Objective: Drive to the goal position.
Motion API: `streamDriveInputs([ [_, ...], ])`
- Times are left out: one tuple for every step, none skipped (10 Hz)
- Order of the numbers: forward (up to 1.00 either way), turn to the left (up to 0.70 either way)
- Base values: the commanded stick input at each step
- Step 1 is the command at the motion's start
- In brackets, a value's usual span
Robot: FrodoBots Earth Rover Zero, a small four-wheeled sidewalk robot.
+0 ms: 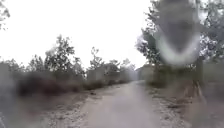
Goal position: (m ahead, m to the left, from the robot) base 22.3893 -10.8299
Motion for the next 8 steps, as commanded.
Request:
streamDriveInputs([
  [0.7,0.0],
  [0.7,0.0],
  [0.7,0.0],
  [0.7,0.0],
  [0.7,0.0],
  [0.7,0.0],
  [0.7,0.0],
  [0.7,0.0],
])
